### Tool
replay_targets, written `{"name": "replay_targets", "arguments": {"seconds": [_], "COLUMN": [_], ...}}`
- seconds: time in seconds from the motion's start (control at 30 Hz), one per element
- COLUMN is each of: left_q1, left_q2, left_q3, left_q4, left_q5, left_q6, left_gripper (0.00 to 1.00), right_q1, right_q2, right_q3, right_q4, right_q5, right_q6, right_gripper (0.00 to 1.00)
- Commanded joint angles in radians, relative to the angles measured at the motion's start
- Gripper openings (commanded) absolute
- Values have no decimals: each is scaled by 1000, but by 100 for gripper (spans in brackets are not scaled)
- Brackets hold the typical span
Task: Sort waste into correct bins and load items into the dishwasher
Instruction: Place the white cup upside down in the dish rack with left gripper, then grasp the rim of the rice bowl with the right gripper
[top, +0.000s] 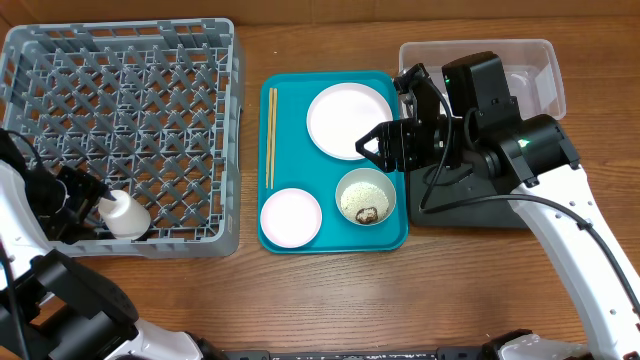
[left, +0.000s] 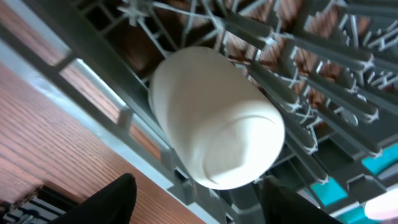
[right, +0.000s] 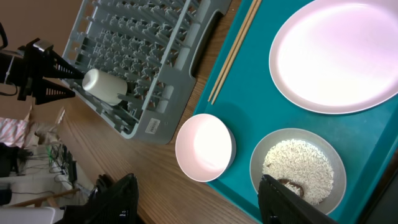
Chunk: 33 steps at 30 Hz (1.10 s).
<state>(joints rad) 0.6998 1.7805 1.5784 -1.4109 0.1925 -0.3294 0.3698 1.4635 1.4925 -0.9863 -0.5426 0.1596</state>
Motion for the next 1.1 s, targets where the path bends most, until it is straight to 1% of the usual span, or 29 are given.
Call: {"name": "replay_targets", "arguments": {"seconds": [0.0, 0.2, 0.27, 0.3, 0.33, 0.37, 0.4, 0.43, 0.5, 0.57, 0.67, 0.77, 0.8, 0.9, 0.93, 0.97, 1.0, 1.07], "left_q1": [-17, -56, -89, -113, -138, -167, -205, -240, -322, -401, -518, -601, -621, -655, -665, -674, -682, -703], "left_q2": [-45, -175, -227, -257, -283, -309, -338, -362, -400, -418, -422, -422, -422, -422, -423, -425, -427, -436], "left_q3": [6, 67, 102, 122, 137, 147, 153, 153, 153, 153, 153, 153, 153, 153, 153, 153, 153, 153], "left_q4": [-6, -45, -64, -73, -78, -77, -72, -65, -55, -55, -55, -54, -54, -55, -54, -54, -54, -56], "left_q5": [38, 80, 90, 90, 94, 100, 105, 111, 122, 116, 115, 111, 112, 112, 111, 111, 109, 92], "left_q6": [42, 62, 71, 74, 81, 90, 99, 106, 126, 128, 124, 123, 123, 120, 121, 127, 129, 128], "left_gripper": [66, 67, 68, 70, 71, 73, 74, 77, 78, 78, 75, 70, 70, 69, 69, 68, 68, 64], "right_q1": [4, 4, 4, 4, 4, 4, 4, 4, 4, 4, 4, 4, 4, 4, 4, 4, 4, 5], "right_q2": [-2, -2, -2, -2, -2, -2, -2, -2, -2, -2, -1, 3, 8, 31, 42, 60, 77, 119], "right_q3": [16, 16, 16, 16, 16, 16, 16, 16, 16, 16, 16, 16, 14, 3, 0, -1, -1, -1], "right_q4": [4, 15, 21, 24, 27, 27, 28, 29, 31, 30, 30, 18, 11, 0, -4, -13, -21, -39], "right_q5": [3, 9, 23, 23, 22, 22, 22, 22, 22, 23, 40, 154, 208, 301, 324, 343, 353, 356], "right_q6": [-8, -8, -9, -9, -8, -8, -8, -8, -8, -8, 4, 86, 108, 123, 137, 150, 156, 156], "right_gripper": [63, 64, 72, 81, 93, 98, 100, 100, 100, 100, 100, 100, 99, 91, 84, 80, 79, 73]}}
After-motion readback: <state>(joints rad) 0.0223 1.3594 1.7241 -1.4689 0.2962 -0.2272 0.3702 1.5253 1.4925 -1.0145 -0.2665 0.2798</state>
